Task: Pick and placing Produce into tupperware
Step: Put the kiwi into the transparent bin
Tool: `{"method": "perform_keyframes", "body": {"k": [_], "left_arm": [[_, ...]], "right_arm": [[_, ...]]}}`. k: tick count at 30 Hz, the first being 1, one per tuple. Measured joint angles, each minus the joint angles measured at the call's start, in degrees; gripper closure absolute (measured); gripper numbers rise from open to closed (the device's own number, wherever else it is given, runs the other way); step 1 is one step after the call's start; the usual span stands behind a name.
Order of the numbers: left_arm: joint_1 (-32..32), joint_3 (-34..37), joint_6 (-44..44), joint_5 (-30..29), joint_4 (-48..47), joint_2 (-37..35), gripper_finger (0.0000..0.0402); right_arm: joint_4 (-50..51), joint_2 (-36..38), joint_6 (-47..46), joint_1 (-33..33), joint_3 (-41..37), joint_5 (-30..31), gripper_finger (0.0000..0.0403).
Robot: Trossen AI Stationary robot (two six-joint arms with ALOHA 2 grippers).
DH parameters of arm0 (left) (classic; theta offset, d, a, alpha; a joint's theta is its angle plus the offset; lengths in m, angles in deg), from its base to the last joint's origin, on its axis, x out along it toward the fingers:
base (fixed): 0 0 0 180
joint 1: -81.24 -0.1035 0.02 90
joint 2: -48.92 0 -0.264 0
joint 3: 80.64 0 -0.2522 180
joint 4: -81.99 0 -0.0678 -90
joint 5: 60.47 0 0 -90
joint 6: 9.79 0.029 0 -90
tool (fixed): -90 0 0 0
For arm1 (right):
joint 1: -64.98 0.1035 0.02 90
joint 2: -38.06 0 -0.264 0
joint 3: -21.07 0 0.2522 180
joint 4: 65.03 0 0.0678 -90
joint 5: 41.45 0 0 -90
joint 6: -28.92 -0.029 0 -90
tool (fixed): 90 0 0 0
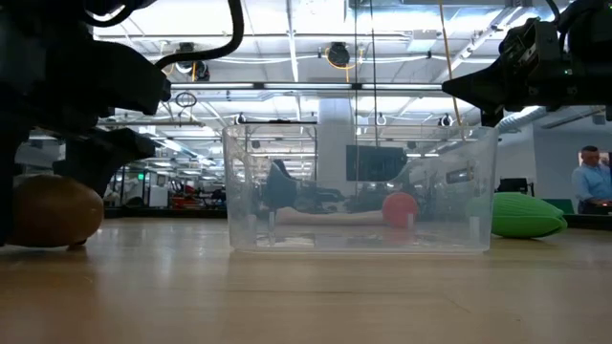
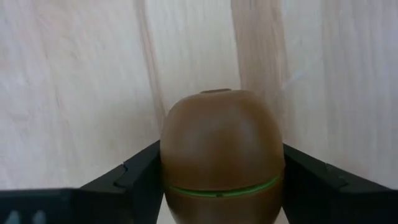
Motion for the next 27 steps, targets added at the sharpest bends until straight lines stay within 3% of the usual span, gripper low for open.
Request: {"method": "perform_keyframes", "body": {"k": [6,12,19,27], "left_arm": [[-2.4,0.0,-1.0,-0.6,-1.1,-4.3,0.0178],[-4.9,0.0,0.0,0.7,-1.1,-8.2,0.0178],[-6.5,0.0,4.8,1.2,-1.1,-11.2,0.0152],[-8.9,0.0,8.6,1.1,-3.7,-12.7,0.0177]], "right_arm": [[0.0,0.0,0.0,0.0,0.0,0.0,0.0403],[0.0,0.0,0.0,0.0,0.0,0.0,0.0403],[0.0,0.0,0.0,0.0,0.0,0.0,0.0403],[0.0,0.0,0.1,0.0,0.0,0.0,0.0403]]}}
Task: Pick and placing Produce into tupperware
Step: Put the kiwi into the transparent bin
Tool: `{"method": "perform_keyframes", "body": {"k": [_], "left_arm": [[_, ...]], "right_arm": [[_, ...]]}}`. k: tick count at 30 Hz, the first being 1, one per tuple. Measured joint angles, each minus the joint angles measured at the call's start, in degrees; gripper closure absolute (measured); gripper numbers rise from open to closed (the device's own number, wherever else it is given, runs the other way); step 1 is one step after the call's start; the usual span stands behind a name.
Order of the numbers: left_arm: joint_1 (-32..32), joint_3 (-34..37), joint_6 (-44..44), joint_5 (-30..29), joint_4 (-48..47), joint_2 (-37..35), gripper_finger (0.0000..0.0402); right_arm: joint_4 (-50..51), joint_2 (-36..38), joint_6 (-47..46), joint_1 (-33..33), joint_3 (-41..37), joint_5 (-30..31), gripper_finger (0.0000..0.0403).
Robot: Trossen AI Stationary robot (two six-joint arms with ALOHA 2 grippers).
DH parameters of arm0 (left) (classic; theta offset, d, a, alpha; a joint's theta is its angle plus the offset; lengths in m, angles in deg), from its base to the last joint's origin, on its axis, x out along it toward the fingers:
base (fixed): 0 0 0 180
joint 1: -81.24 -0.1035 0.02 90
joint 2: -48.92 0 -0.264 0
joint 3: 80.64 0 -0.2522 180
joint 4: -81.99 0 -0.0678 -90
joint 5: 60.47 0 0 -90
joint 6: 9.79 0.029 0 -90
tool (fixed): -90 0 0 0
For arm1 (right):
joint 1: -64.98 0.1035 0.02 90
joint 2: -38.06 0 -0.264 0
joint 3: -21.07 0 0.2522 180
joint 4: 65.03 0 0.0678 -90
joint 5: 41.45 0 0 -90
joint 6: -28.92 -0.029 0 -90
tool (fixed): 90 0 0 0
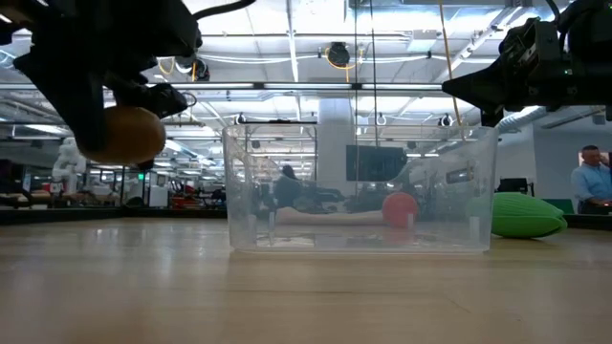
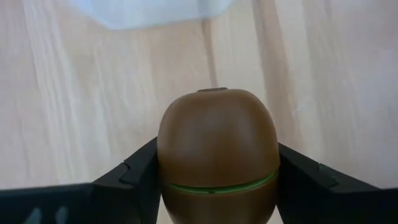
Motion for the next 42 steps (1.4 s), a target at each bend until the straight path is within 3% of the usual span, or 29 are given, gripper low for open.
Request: {"method": "perform_keyframes", "body": {"k": [7,16,21,30,35,42], "left_arm": [[-1.9,-0.1,5.9,-2.0,-0.8,-1.3,0.0158],[-6.0,0.0,10.3,-1.9,1.1,-6.3,0.0176],[-8.3,-0.1,13.0,1.2,4.4,-10.2,0.0157],[-11.3,-0.1,15.4,2.6,5.6,-16.1,0.0176],[-13.3,-0.1,17.1,2.4,4.6,-17.3,0.0157],[-17.4,-0.1,20.1,6.3,4.7,-17.3,0.0178]], "right_arm": [[0.0,0.0,0.0,0.0,0.0,0.0,0.0403],[0.1,0.0,0.1,0.0,0.0,0.0,0.0403],[0.0,-0.1,0.1,0.0,0.0,0.0,0.0403],[0.0,-0.3,0.1,0.0,0.0,0.0,0.0403],[0.0,-0.3,0.1,0.0,0.0,0.0,0.0403],[-0.1,-0.3,0.3,0.0,0.0,0.0,0.0403]]}}
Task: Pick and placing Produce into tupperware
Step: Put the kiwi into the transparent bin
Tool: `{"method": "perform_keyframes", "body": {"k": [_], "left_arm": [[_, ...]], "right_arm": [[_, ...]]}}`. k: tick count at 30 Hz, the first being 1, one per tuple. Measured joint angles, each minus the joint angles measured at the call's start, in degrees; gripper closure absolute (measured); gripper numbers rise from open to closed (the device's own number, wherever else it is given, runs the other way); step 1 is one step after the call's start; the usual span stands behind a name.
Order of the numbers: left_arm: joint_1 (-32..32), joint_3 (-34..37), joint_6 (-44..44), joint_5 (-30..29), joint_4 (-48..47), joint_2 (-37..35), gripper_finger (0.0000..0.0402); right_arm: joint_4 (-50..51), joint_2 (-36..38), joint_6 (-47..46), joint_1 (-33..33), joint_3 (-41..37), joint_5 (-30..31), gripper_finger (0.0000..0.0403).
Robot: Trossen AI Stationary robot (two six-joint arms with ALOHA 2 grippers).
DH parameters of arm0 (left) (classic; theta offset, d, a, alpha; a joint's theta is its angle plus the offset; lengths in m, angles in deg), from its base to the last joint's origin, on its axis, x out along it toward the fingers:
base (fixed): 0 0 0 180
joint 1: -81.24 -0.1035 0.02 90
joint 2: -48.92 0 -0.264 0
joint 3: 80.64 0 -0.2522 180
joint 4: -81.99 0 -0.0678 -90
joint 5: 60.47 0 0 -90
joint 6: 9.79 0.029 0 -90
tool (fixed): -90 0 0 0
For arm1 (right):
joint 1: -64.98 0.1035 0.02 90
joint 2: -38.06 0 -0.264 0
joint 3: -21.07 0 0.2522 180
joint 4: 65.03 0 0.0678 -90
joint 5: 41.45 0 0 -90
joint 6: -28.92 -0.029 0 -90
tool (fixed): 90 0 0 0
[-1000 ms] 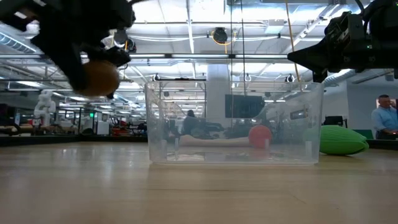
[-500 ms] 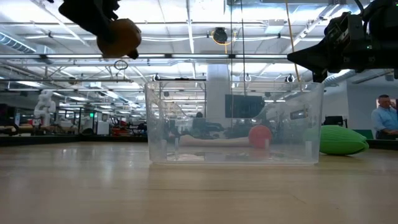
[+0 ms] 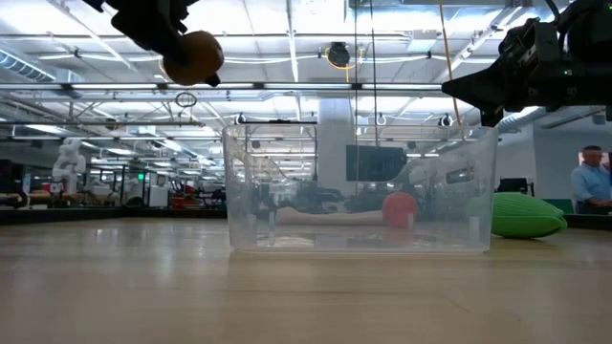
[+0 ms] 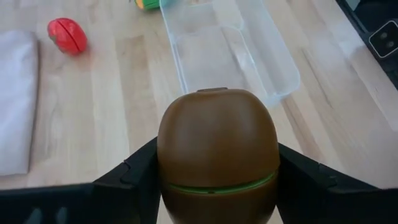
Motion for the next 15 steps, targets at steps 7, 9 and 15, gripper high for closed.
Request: {"method": "perform_keyframes", "body": {"k": [7,9,15], "left_arm": [[-2.9,0.0,2.1,5.6,2.6,-0.2,0.0164],[-3.6,0.0,2.9,6.3,3.1,-0.3,0.0156],[-6.7,0.1,3.2,6.5,3.0,-4.1,0.0178]], "right_arm": [[0.1,0.0,0.0,0.0,0.0,0.0,0.0403],[0.1,0.0,0.0,0.0,0.0,0.0,0.0403],[0.1,0.0,0.0,0.0,0.0,0.0,0.0403]]}}
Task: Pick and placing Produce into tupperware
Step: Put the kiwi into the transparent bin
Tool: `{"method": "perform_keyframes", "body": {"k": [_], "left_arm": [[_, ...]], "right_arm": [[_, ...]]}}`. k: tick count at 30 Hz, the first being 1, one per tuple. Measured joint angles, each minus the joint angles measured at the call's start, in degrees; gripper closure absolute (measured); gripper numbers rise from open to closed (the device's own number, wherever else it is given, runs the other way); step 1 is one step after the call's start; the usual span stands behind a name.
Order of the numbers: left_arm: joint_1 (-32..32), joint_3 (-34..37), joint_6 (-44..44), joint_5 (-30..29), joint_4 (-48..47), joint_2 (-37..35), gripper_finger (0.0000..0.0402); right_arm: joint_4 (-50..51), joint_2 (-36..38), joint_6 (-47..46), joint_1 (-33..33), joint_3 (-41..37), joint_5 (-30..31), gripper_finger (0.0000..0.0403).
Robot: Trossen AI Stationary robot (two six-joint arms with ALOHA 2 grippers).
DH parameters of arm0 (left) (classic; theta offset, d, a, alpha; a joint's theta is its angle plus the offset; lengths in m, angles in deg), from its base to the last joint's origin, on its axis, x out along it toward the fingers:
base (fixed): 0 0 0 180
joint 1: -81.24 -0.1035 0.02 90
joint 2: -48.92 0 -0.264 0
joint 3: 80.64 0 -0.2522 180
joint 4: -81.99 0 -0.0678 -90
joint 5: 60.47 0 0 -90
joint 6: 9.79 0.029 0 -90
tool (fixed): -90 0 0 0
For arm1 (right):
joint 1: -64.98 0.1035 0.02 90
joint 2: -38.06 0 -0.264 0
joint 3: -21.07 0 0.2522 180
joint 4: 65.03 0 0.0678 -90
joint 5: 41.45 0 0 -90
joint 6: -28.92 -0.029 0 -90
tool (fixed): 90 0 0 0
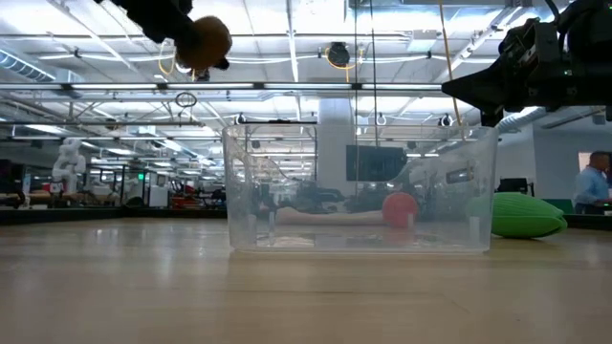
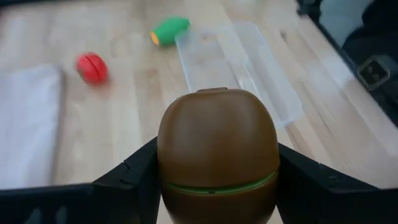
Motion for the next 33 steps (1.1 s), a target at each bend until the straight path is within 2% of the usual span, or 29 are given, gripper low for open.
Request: {"method": "perform_keyframes", "body": {"k": [9,15,22,27,33], "left_arm": [[0.8,1.9,-1.0,-0.6,0.0,-9.8,0.0165],[0.6,10.5,-4.1,-2.8,4.3,-18.1,0.0176],[0.6,21.2,-7.7,-2.7,16.9,-26.6,0.0163],[0.6,25.8,-7.4,-2.7,22.6,-30.2,0.0167],[0.6,28.9,-7.6,-5.4,24.2,-33.7,0.0176]], "right_arm": [[0.0,0.0,0.0,0.0,0.0,0.0,0.0403],[0.0,0.0,0.0,0.0,0.0,0.0,0.0403],[-0.5,0.0,0.0,0.0,0.0,0.0,0.0403],[-0.4,0.0,0.0,0.0,0.0,0.0,0.0403],[-0.4,0.0,0.0,0.0,0.0,0.0,0.0403]]}}
